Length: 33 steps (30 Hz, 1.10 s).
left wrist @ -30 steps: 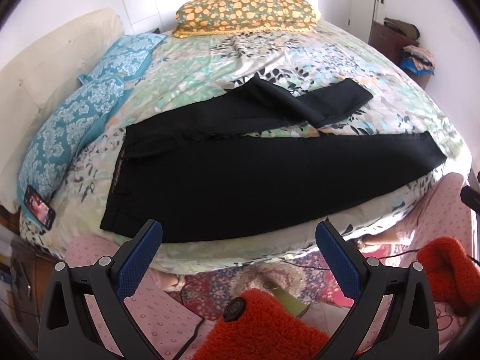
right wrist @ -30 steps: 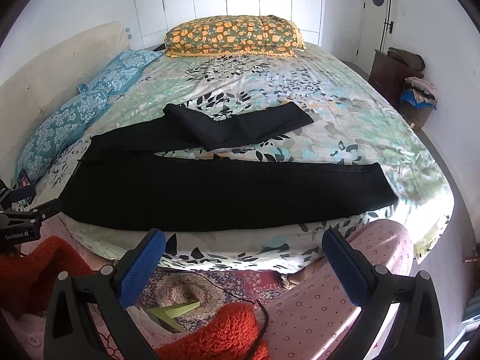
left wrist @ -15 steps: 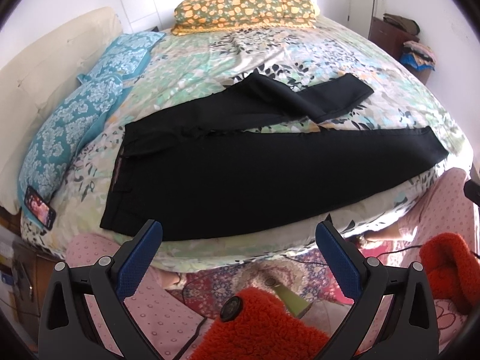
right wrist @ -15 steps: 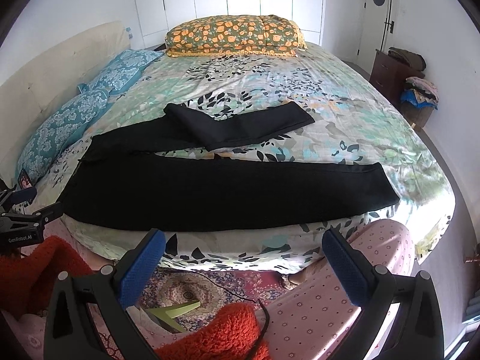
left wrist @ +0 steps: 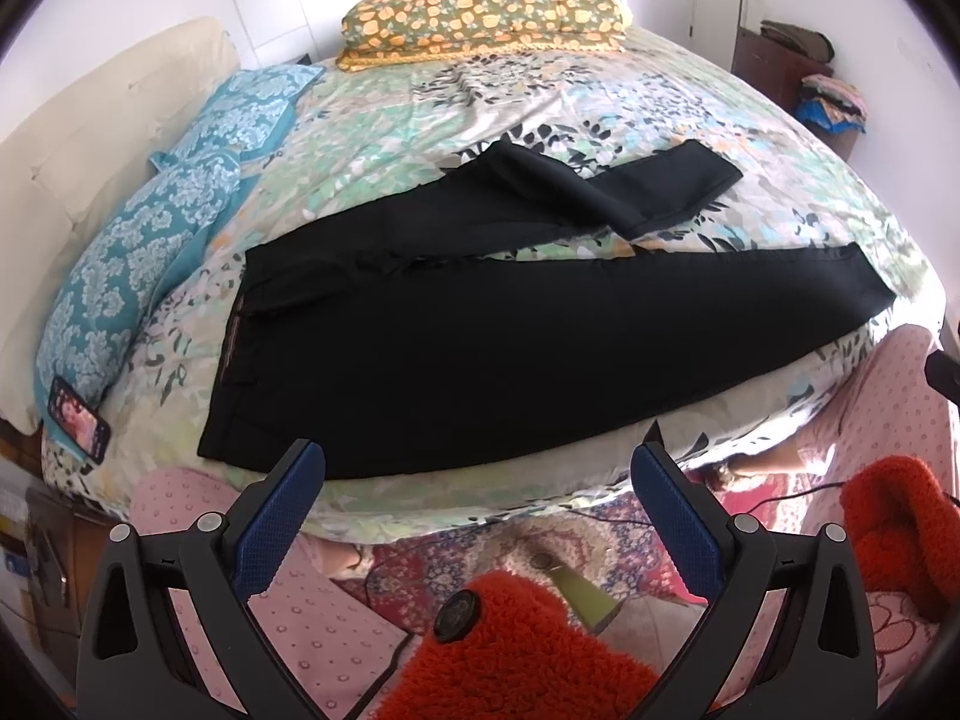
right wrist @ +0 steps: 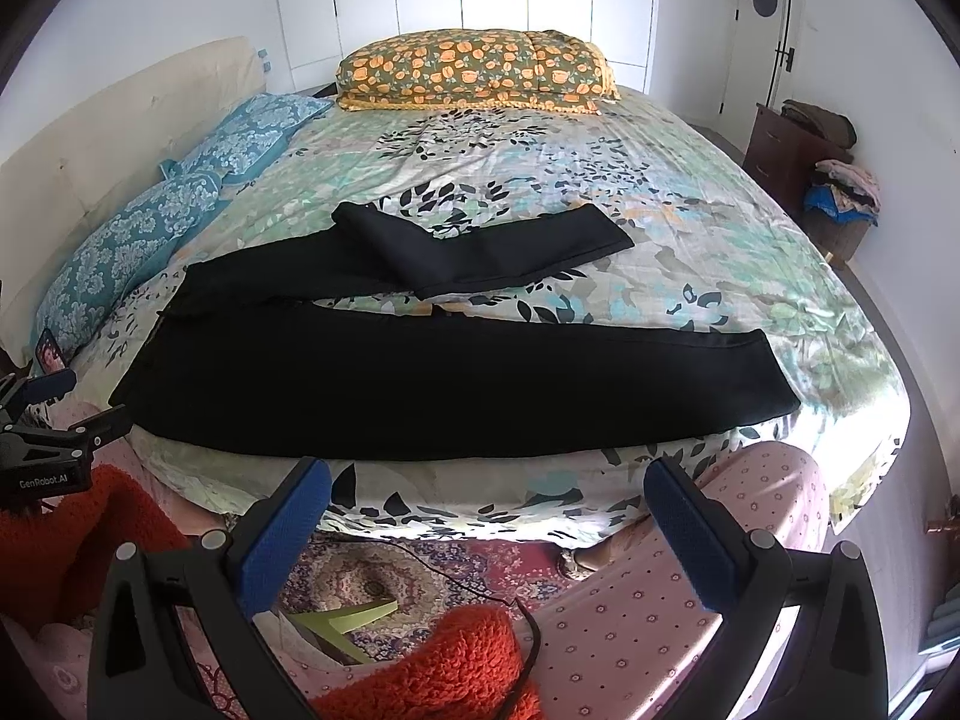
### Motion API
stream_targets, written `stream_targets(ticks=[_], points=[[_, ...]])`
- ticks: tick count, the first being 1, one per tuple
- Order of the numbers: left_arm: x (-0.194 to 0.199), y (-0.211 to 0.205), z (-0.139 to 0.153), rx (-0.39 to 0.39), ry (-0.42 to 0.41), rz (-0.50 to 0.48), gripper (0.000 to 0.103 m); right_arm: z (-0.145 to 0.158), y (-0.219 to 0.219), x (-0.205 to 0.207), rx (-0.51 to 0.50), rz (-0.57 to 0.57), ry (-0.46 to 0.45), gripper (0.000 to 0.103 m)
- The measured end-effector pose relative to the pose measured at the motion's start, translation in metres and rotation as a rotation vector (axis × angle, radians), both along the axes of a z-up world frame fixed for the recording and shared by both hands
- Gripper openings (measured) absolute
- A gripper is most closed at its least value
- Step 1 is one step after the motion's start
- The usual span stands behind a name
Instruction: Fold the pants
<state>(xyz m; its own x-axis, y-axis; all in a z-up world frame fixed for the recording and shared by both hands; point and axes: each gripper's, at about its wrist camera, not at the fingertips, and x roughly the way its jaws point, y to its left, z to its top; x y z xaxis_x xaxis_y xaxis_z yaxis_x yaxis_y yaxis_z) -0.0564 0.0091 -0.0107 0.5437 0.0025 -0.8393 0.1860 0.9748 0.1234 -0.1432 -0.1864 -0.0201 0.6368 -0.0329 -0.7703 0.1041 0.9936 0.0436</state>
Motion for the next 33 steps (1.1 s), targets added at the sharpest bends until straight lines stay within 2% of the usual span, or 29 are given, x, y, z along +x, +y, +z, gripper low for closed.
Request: stream_targets(ticks=[33], points=[[0.004,0.002,-0.012,-0.005,0.039,0.001,0.102,-0.008,0.006,0.01,-0.032,0.017,0.045,0.103]])
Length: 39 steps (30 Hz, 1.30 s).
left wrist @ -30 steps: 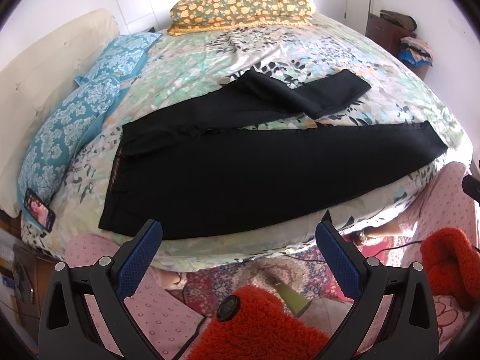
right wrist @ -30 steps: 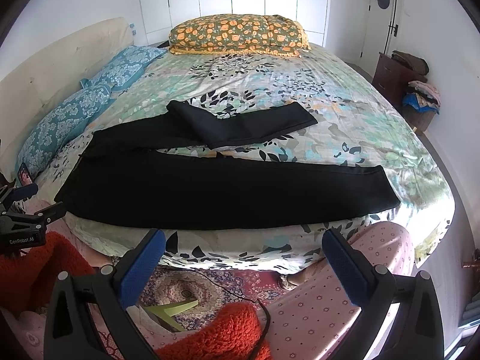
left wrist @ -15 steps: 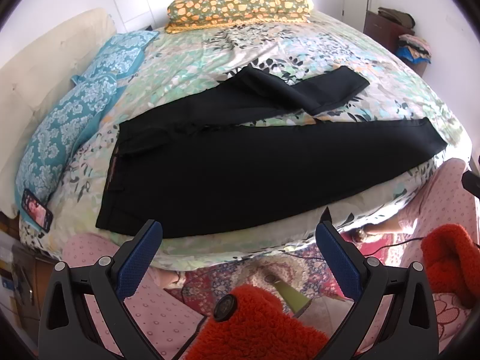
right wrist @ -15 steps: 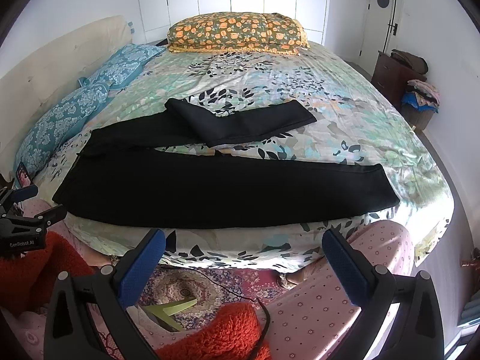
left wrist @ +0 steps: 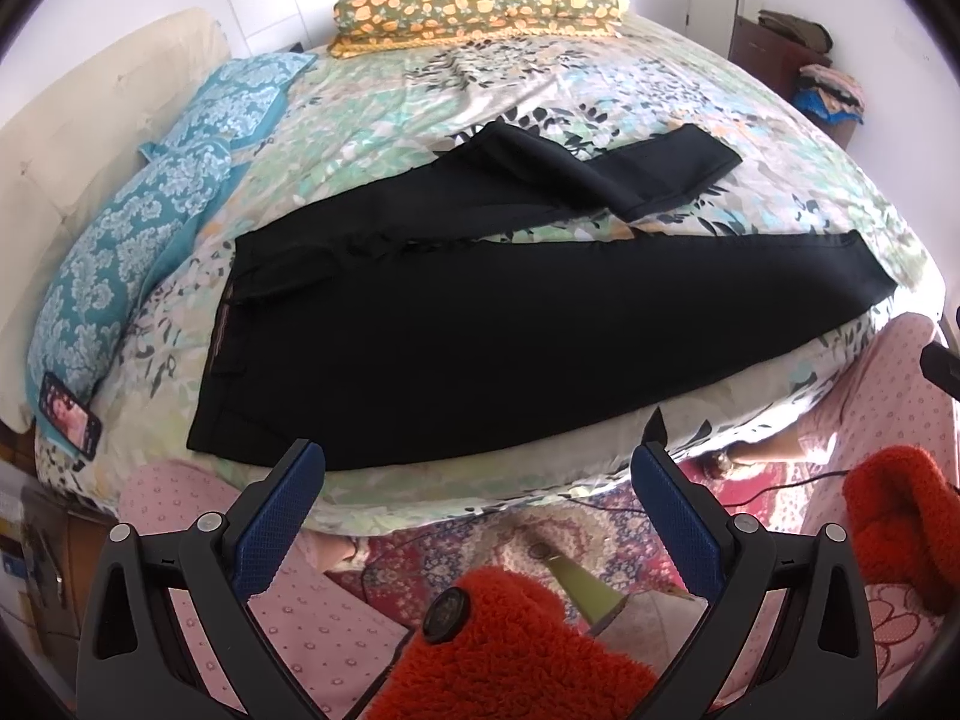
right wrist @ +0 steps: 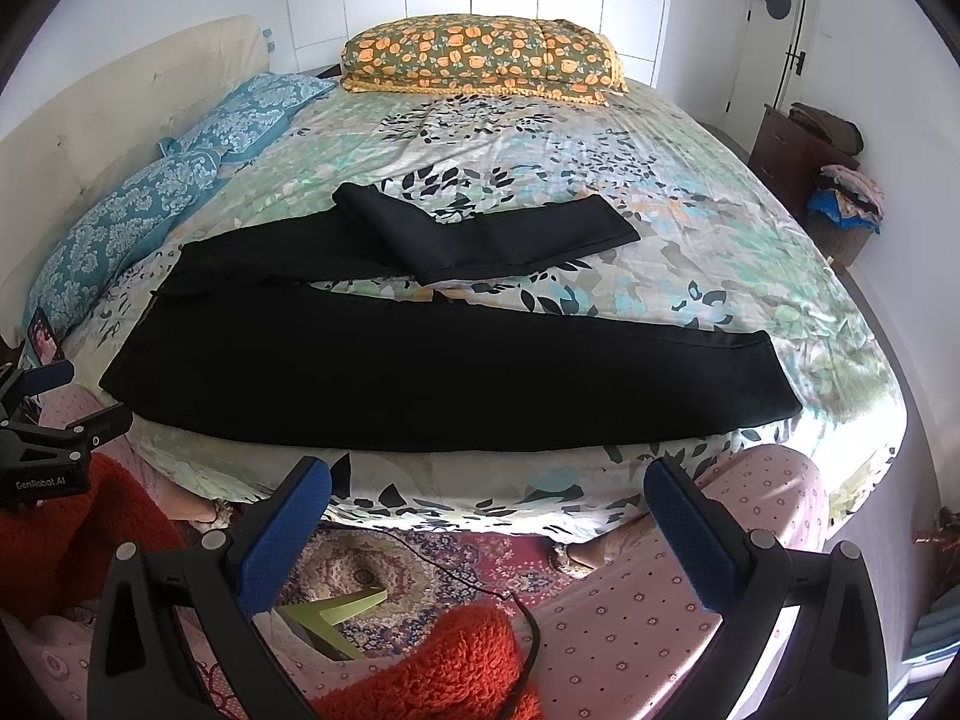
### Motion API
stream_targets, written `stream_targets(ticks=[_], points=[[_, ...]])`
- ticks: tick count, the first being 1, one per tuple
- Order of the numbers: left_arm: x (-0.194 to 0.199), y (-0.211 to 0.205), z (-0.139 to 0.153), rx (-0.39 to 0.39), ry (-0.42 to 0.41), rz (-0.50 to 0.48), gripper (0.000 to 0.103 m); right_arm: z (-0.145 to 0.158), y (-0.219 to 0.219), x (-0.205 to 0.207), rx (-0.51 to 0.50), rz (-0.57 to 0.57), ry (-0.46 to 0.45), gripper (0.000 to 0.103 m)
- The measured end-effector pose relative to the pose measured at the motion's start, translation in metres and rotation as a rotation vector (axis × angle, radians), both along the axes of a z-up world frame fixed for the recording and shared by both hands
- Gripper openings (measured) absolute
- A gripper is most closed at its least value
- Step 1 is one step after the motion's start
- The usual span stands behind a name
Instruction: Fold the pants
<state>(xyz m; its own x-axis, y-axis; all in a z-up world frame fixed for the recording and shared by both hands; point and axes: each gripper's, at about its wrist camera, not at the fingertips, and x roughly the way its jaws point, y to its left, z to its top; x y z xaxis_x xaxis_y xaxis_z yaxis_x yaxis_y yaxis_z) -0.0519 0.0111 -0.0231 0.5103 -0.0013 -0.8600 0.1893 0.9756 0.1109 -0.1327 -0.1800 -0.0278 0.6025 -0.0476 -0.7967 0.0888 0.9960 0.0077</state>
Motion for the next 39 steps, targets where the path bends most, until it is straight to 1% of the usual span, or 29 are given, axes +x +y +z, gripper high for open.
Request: stream_targets(ticks=[6,19,24,29,33,36,39], points=[[0.003,0.005,-0.004,-0.009,0.018,0.022,0.102,-0.002,0.004,0.004,-0.009,0.013,0.013,0.103],[0.007,0.019,-0.013,-0.024,0.047,0.072,0.102,-0.007,0.02,0.014,-0.036,0.08,0.032,0.103],[0.008,0.019,-0.014,-0.024,0.054,0.07,0.102,-0.008,0.021,0.016,-0.038,0.08,0.039,0.103],[0.009,0.014,-0.016,-0.022,0.06,0.048,0.102,-0.01,0.017,0.015,-0.03,0.066,0.045,0.103],[0.008,0.004,-0.017,-0.018,0.064,-0.006,0.102,-0.011,0.012,0.018,-0.026,0.04,0.051,0.103],[0.011,-0.007,-0.022,-0.007,0.082,-0.059,0.102,-0.013,0.007,0.021,-0.045,0.005,0.06,0.103],[0.016,-0.013,-0.024,-0.001,0.092,-0.084,0.102,-0.015,-0.006,0.025,-0.048,-0.033,0.059,0.103]])
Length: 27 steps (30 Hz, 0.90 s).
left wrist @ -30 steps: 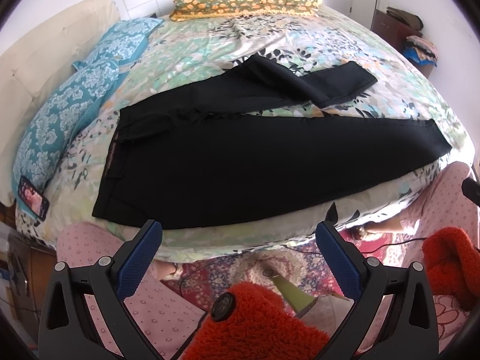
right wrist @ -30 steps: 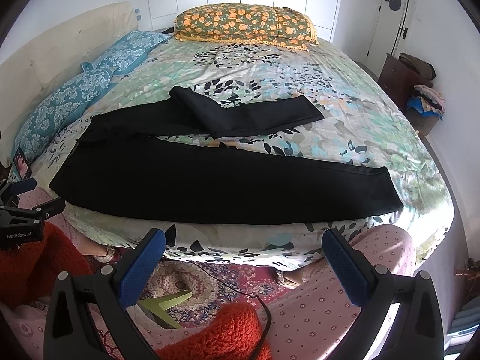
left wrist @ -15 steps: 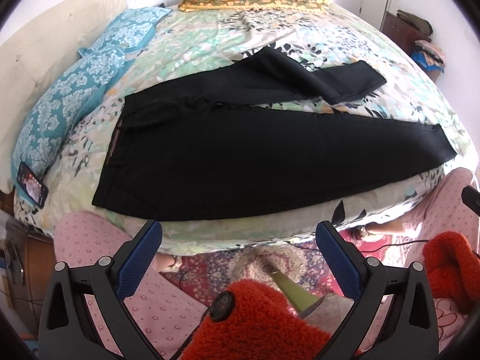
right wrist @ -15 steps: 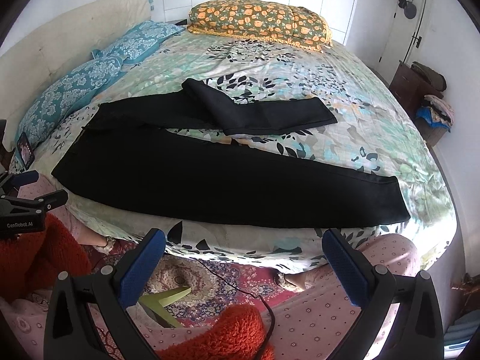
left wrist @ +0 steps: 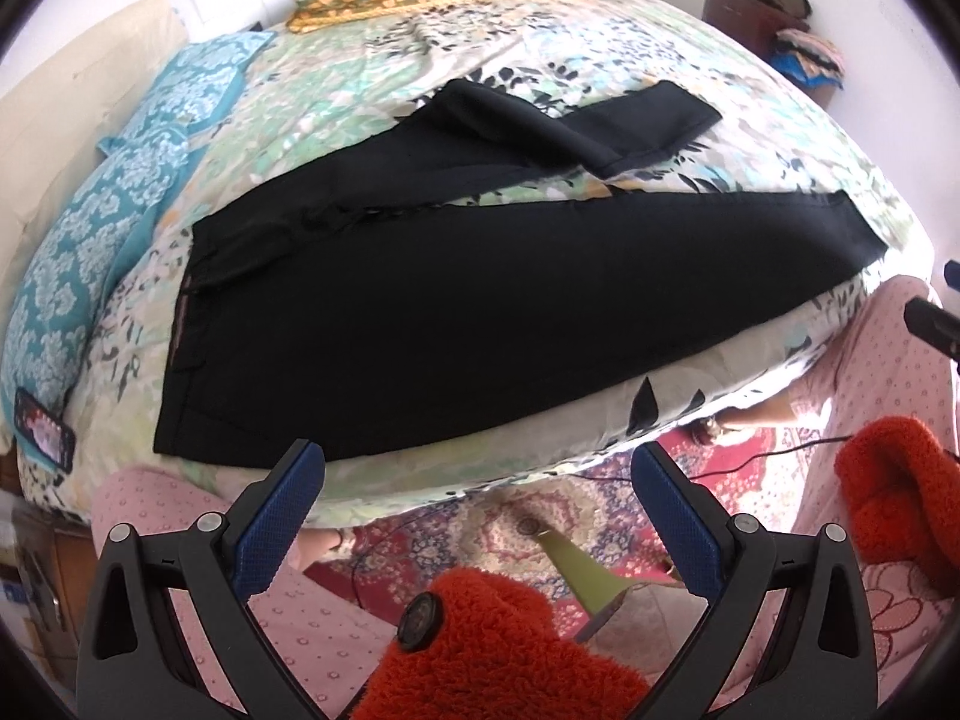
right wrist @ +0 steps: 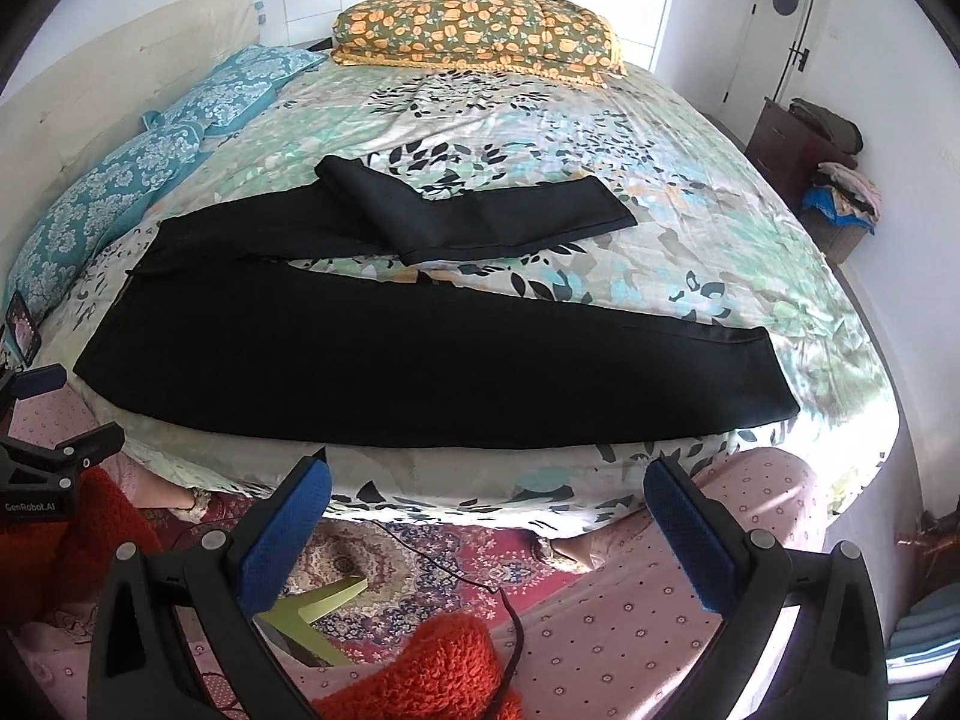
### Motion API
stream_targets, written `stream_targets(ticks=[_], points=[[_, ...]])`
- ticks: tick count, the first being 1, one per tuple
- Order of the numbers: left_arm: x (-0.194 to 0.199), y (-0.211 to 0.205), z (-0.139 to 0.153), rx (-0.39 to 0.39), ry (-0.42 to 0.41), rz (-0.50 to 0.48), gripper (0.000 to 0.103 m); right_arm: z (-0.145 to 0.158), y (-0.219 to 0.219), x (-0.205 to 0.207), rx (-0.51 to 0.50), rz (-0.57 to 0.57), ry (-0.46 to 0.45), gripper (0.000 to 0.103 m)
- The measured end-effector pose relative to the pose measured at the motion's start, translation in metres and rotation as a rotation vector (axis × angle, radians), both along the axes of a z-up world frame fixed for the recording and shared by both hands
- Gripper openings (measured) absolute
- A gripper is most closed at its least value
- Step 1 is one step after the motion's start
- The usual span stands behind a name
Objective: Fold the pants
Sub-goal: 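Grasp the folded trouser leg hem with the right gripper and lift it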
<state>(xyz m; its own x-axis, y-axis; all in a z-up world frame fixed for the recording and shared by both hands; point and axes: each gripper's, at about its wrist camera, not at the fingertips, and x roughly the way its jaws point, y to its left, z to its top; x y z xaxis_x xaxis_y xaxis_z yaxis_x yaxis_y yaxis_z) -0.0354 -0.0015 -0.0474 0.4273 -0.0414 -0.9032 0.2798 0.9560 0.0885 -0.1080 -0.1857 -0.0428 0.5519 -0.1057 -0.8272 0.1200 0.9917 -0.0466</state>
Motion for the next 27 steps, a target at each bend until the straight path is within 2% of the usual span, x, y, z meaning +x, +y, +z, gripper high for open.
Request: stream_targets(ticks=[2,4,5,9,10,11,12,13,14,15,18,22,24,27], points=[[0.006,0.0,0.001,0.0,-0.015,-0.009,0.102,0.001,-0.009,0.006,-0.004,-0.004,-0.017,0.103],[0.017,0.003,0.007,0.008,-0.072,-0.003,0.102,0.008,-0.017,0.014,-0.006,0.007,-0.062,0.103],[0.025,0.005,0.011,0.01,-0.104,0.003,0.102,0.016,-0.021,0.018,-0.008,0.018,-0.109,0.103],[0.059,0.013,0.034,-0.022,-0.226,0.036,0.102,0.062,-0.033,0.024,0.002,0.099,-0.432,0.103],[0.069,0.016,0.042,-0.049,-0.274,0.055,0.102,0.068,-0.038,0.03,0.028,0.107,-0.493,0.103],[0.077,0.018,0.048,-0.074,-0.309,0.075,0.102,0.067,-0.045,0.044,0.067,0.106,-0.495,0.103],[0.084,0.019,0.052,-0.1,-0.337,0.097,0.102,0.058,-0.053,0.069,0.114,0.108,-0.416,0.103],[0.093,0.021,0.056,-0.133,-0.357,0.122,0.102,0.04,-0.061,0.097,0.168,0.126,-0.287,0.103],[0.101,0.023,0.056,-0.166,-0.358,0.148,0.102,0.02,-0.069,0.122,0.218,0.138,-0.169,0.103],[0.106,0.023,0.055,-0.187,-0.35,0.165,0.102,0.002,-0.078,0.142,0.243,0.128,-0.093,0.102],[0.112,0.024,0.041,-0.225,-0.3,0.197,0.102,-0.017,-0.106,0.185,0.24,0.134,-0.073,0.102],[0.108,0.023,0.003,-0.149,-0.206,0.19,0.102,0.0,-0.17,0.272,0.219,0.165,-0.104,0.102],[0.108,0.027,-0.02,-0.118,-0.123,0.217,0.102,0.0,-0.195,0.327,0.204,0.174,-0.062,0.102],[0.113,0.035,-0.037,-0.126,-0.052,0.268,0.102,-0.027,-0.23,0.407,0.158,0.174,0.073,0.102]])
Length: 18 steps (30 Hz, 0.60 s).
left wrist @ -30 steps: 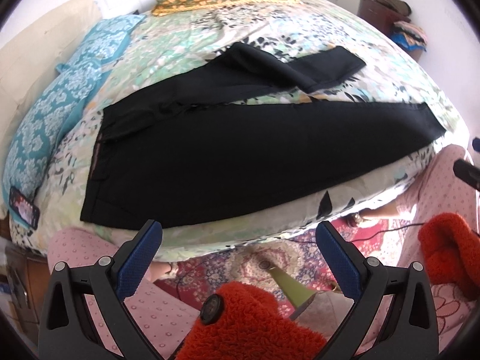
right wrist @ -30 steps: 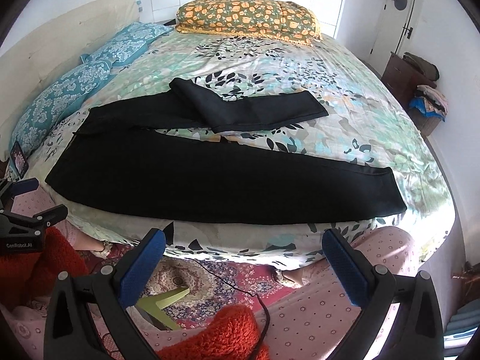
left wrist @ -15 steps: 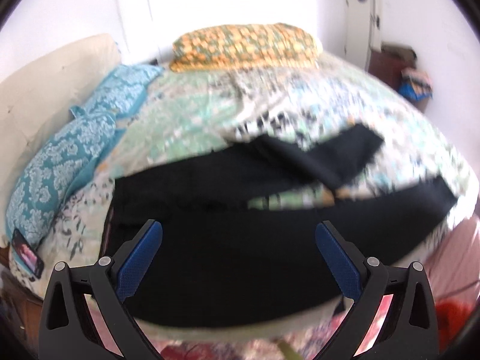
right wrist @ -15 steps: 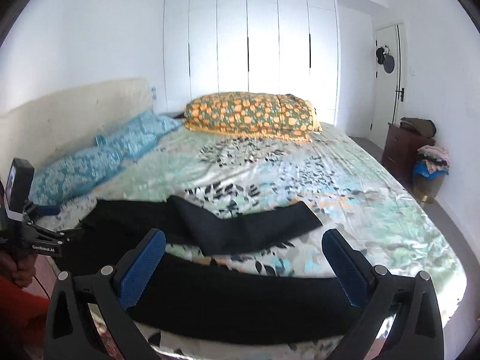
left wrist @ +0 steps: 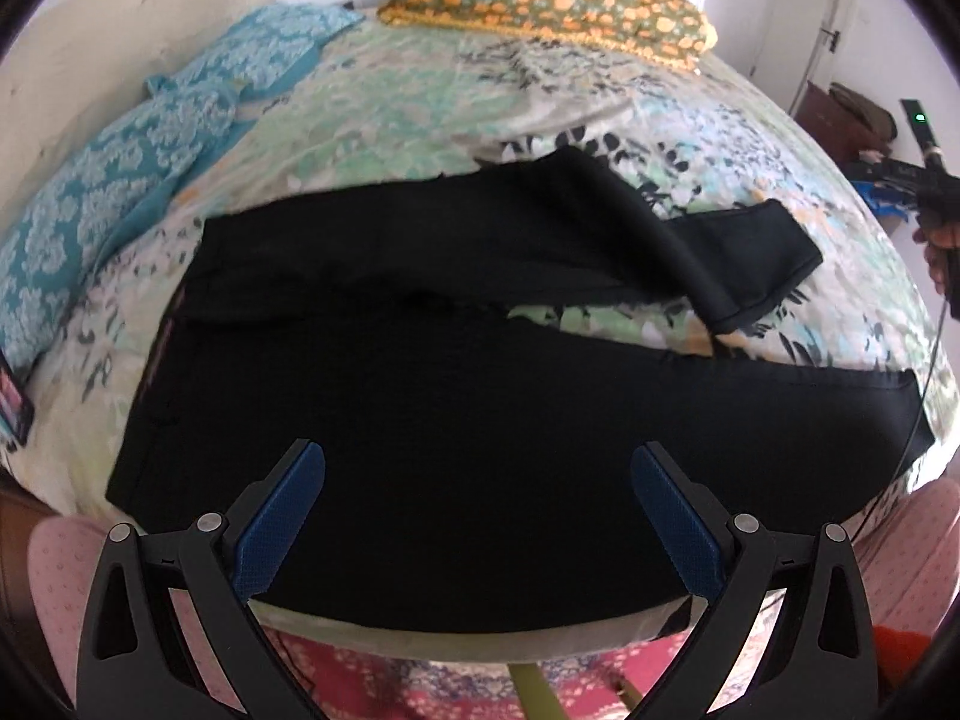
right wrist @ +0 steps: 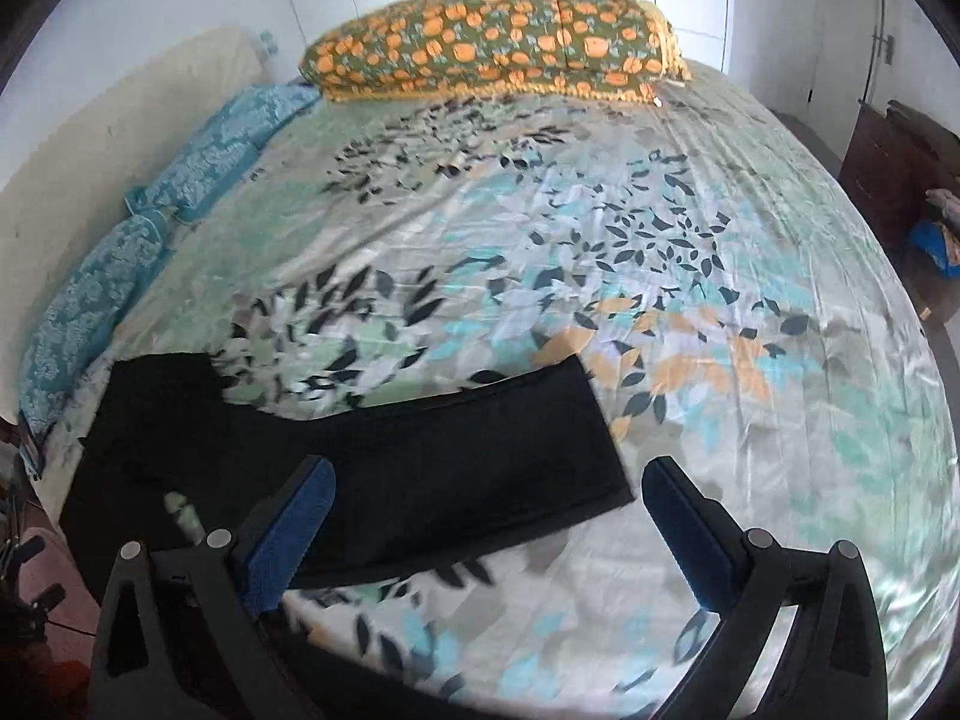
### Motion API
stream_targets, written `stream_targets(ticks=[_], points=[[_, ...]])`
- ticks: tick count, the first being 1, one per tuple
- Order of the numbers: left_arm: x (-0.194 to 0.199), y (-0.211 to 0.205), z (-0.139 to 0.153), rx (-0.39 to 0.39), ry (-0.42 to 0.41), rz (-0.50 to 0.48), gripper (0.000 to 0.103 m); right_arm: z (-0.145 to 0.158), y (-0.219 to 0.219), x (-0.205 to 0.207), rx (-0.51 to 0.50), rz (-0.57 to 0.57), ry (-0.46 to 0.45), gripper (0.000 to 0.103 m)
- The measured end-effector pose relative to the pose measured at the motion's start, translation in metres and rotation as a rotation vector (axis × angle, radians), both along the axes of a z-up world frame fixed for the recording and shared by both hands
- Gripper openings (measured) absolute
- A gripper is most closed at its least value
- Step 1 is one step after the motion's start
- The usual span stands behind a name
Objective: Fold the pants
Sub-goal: 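Grasp the folded trouser leg hem with the right gripper and lift it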
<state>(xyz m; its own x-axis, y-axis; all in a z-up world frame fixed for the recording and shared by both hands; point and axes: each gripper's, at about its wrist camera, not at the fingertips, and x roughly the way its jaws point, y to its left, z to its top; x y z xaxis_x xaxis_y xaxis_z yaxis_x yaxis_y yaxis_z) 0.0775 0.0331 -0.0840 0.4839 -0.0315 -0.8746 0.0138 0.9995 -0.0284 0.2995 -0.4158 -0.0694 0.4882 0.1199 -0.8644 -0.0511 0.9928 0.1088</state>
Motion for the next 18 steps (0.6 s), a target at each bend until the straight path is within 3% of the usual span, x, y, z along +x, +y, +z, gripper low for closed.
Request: stream_targets(ticks=[4,8,11,13,14,15,18], points=[[0.007,0.003,0.007,0.029,-0.013,0.041,0.102,-0.051,-0.033,0.068,0.057,-0.045,0.16,0.101],[0.012,0.007,-0.002,0.063,0.028,0.08,0.102,-0.084,-0.037,0.097,0.114,-0.02,0.226,0.076],[0.019,0.009,-0.015,0.065,0.08,0.094,0.102,-0.103,-0.033,0.112,0.096,0.013,0.277,0.06],[0.023,0.006,-0.021,0.075,0.101,0.089,0.102,-0.114,-0.028,0.119,0.086,0.054,0.308,0.056],[0.024,0.002,-0.023,0.086,0.109,0.081,0.102,-0.119,-0.023,0.122,0.087,0.08,0.327,0.046],[0.025,0.0,-0.024,0.096,0.113,0.074,0.102,-0.122,-0.021,0.123,0.051,0.092,0.338,0.028],[0.027,-0.009,-0.025,0.122,0.118,0.052,0.102,-0.109,-0.026,0.123,0.03,0.102,0.303,0.014]])
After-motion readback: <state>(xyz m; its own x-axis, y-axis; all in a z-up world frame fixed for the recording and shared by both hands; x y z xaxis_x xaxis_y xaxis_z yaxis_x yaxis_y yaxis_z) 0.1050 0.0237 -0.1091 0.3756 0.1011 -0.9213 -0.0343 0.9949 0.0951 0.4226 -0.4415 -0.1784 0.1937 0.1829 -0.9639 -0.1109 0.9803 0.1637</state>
